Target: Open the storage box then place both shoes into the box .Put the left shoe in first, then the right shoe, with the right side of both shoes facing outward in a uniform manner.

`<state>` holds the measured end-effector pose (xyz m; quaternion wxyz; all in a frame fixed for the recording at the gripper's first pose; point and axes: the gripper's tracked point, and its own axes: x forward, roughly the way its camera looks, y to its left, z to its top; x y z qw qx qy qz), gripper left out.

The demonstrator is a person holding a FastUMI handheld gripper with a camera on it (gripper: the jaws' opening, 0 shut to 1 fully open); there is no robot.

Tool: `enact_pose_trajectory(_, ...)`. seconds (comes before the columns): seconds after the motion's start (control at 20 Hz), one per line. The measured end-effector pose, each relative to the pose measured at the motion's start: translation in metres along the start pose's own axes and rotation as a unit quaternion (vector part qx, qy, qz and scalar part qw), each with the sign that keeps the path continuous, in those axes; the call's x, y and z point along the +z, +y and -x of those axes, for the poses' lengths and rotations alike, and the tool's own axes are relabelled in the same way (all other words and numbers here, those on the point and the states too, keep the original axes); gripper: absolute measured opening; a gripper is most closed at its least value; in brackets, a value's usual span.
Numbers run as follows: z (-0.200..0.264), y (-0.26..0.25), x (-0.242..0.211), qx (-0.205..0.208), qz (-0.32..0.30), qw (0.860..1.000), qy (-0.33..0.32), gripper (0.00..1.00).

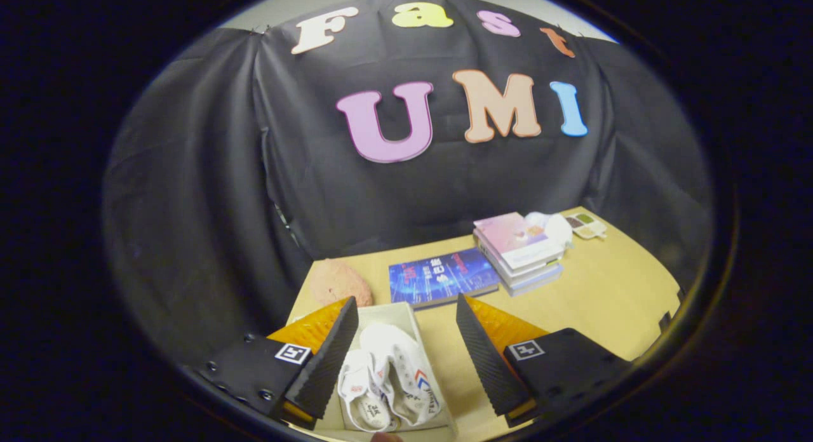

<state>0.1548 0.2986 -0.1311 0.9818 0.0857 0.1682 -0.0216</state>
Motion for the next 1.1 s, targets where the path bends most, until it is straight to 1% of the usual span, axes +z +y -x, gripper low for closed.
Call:
enact_pose_trajectory(0.3, 0.018, -0.043, 0.063, 0.017, 0.043, 0.996, -0.078, 0.97)
enact_pose_trajectory(0.7, 0.05, -0.105, 0.129, 0.018, 0.125, 0.98, -0.151, 0.97)
enact_pose_trajectory(1.1, 0.081, -0.142, 0.166, 0.032, 0.133, 0.969, -0.204, 0.98)
